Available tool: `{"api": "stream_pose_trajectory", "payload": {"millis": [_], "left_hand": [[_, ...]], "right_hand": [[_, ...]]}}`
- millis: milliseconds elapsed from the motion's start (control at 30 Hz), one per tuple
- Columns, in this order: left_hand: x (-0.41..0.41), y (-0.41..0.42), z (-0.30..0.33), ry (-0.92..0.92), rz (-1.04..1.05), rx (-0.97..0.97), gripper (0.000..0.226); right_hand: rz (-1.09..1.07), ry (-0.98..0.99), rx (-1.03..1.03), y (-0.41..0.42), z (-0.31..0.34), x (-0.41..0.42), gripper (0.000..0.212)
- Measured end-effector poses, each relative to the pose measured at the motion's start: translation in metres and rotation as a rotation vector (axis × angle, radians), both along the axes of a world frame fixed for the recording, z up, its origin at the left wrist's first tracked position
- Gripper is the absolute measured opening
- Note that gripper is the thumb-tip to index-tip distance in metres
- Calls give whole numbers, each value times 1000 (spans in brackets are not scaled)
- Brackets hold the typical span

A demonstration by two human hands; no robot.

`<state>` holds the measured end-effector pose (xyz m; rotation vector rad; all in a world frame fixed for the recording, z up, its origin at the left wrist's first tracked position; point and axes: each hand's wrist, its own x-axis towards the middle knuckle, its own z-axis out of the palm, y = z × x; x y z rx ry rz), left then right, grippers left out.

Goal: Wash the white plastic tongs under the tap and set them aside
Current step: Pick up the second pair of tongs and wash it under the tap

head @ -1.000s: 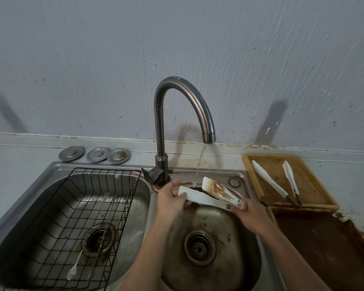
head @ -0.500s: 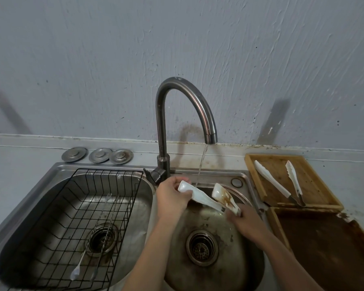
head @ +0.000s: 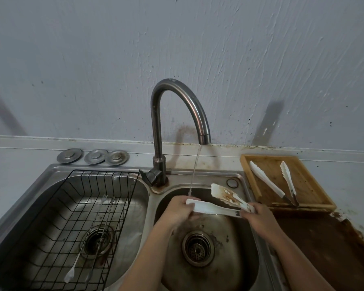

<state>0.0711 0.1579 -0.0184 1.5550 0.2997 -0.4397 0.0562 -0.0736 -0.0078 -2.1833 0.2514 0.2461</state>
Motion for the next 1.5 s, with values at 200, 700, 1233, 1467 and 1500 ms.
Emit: {"api": "stream_pose_trajectory", "payload": {"millis": [200, 700, 1233, 1467, 1500], "left_hand": [[0, -22, 14, -167, 561, -71, 18], [1, -31, 19, -472, 396, 382, 24], [8, 13, -3, -258, 272, 302, 31], [0, 0, -5, -133, -177, 529, 57], [0, -1, -3, -179, -197, 585, 53]], "right_hand": [[42, 18, 161, 37, -6, -7, 10], [-66, 157, 664, 78, -23, -5, 22], [238, 106, 117, 45, 4, -28, 26], [251, -76, 193, 52, 29, -20, 7], [256, -62, 236, 57, 32, -18, 7]]}}
